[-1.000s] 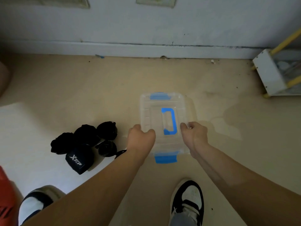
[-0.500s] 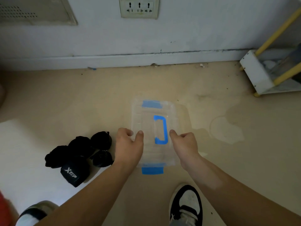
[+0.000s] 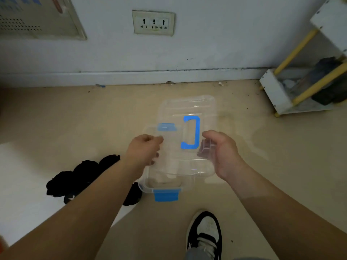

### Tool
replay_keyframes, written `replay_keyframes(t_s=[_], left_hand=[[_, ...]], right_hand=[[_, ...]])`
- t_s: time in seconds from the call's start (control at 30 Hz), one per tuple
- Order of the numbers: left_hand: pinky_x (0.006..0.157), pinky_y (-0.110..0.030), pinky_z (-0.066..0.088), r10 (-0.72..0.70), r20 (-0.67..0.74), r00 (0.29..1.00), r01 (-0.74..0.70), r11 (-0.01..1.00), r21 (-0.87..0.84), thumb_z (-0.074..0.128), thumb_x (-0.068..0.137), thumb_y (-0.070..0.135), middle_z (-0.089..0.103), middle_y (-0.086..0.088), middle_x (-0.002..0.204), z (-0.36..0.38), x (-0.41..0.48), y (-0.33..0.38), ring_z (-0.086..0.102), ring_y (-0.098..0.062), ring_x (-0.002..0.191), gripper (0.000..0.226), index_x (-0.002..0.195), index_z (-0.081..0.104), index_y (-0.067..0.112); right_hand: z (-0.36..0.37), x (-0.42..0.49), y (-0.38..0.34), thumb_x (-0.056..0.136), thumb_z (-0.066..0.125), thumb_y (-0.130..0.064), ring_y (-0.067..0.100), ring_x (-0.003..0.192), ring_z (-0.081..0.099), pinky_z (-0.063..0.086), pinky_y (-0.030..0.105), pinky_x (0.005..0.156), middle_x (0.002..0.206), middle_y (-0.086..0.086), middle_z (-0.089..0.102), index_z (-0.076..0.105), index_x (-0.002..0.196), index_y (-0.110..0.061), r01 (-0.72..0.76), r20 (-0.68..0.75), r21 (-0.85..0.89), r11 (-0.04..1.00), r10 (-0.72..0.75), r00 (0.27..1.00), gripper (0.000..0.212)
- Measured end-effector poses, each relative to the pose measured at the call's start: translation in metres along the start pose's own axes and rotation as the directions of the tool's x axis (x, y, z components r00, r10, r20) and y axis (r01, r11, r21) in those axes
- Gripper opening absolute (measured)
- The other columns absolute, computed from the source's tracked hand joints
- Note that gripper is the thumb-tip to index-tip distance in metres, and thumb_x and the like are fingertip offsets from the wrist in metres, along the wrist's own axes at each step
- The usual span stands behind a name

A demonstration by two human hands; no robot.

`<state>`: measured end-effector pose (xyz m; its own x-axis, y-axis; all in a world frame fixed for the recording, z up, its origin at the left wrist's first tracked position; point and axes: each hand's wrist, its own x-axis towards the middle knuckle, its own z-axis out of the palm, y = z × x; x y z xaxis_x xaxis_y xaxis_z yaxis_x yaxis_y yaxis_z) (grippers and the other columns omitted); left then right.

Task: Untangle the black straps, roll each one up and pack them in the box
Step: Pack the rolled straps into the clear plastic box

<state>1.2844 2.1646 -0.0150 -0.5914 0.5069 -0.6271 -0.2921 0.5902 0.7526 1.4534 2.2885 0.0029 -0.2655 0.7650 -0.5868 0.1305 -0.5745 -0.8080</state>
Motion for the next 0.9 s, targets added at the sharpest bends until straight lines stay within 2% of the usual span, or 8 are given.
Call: replay_keyframes(t_s=[0.07,0.13,0.23,0.37,0.5,0.63,0.73,0.9], left_hand=[[0.085,-0.045,0.061,0.031,0.02,0.999,-0.034,0.988,0.152,0.066,0.102,0.033,0.073,-0.013,0.108,0.009,-0.004,-0.013,0.072,-0.031,0.102,0.02,0.105,0.069,0.014],[0.091,-0.047,0.062,0.06,0.033,0.998,-0.066,0.971,0.23,0.064,0.102,0.032,0.072,-0.009,0.103,0.014,-0.004,-0.025,0.07,-0.03,0.101,0.016,0.103,0.069,0.016],[0.079,-0.035,0.056,0.126,0.068,0.99,-0.144,0.889,0.435,0.063,0.101,0.031,0.071,0.003,0.096,0.019,-0.006,-0.036,0.067,-0.017,0.09,0.013,0.101,0.07,0.021],[0.062,-0.021,0.045,0.246,-0.004,0.969,-0.213,0.846,0.489,0.059,0.102,0.026,0.071,0.007,0.089,0.013,-0.013,-0.044,0.066,-0.011,0.082,0.013,0.095,0.07,0.024],[0.062,-0.023,0.043,0.309,-0.127,0.943,-0.207,0.839,0.504,0.059,0.101,0.024,0.07,0.008,0.085,-0.018,-0.008,-0.054,0.061,-0.005,0.075,0.013,0.093,0.07,0.021],[0.063,-0.028,0.046,0.268,-0.119,0.956,-0.154,0.803,0.575,0.059,0.102,0.024,0.069,0.005,0.087,-0.049,-0.005,-0.075,0.061,-0.009,0.075,0.013,0.096,0.069,0.02],[0.072,-0.031,0.051,0.203,-0.064,0.977,-0.12,0.775,0.621,0.059,0.102,0.02,0.071,0.001,0.094,-0.07,-0.007,-0.096,0.066,-0.018,0.082,0.011,0.103,0.07,0.02],[0.085,-0.036,0.057,0.154,0.009,0.988,-0.124,0.76,0.638,0.059,0.102,0.019,0.074,-0.005,0.105,-0.086,-0.015,-0.123,0.068,-0.024,0.092,0.019,0.115,0.073,0.02]], right_hand=[[-0.007,-0.007,-0.013,0.087,0.068,-0.001,0.023,0.041,0.041,0.04,0.029,0.048,0.055,0.007,0.045,0.047,0.069,-0.016,0.129,-0.113,-0.026,0.991,-0.131,0.985,0.032],[-0.012,-0.016,-0.026,0.082,0.07,-0.002,0.023,0.044,0.034,0.032,0.029,0.05,0.054,0.002,0.036,0.037,0.062,-0.021,0.289,-0.179,-0.192,0.938,-0.323,0.929,0.042],[-0.017,-0.025,-0.035,0.082,0.072,-0.011,0.022,0.054,0.037,0.036,0.029,0.053,0.059,-0.004,0.039,0.037,0.063,-0.021,0.368,-0.096,-0.51,0.777,-0.477,0.874,0.041],[-0.029,-0.016,-0.006,0.093,0.066,-0.026,0.021,0.065,0.053,0.041,0.031,0.064,0.072,-0.005,0.056,0.047,0.076,-0.021,0.183,-0.014,-0.856,0.483,-0.377,0.926,0.026],[-0.047,-0.005,0.045,0.105,0.056,-0.039,0.029,0.081,0.066,0.043,0.033,0.065,0.089,0.003,0.067,0.056,0.095,-0.017,0.126,0.062,-0.977,0.169,-0.34,0.938,0.025],[-0.04,0.011,0.068,0.103,0.057,-0.041,0.028,0.091,0.065,0.046,0.034,0.076,0.102,0.005,0.068,0.057,0.106,-0.016,0.043,0.008,-0.965,0.259,-0.135,0.991,0.025],[-0.019,0.014,0.065,0.101,0.055,-0.034,0.025,0.093,0.057,0.041,0.033,0.079,0.114,0.005,0.065,0.053,0.109,-0.017,0.062,0.058,-0.987,0.146,-0.036,0.998,0.02],[0.035,-0.011,0.033,0.104,0.051,-0.034,0.029,0.107,0.063,0.047,0.036,0.083,0.122,0.004,0.063,0.057,0.127,-0.017,0.256,0.256,-0.967,-0.01,-0.084,0.963,0.029]])
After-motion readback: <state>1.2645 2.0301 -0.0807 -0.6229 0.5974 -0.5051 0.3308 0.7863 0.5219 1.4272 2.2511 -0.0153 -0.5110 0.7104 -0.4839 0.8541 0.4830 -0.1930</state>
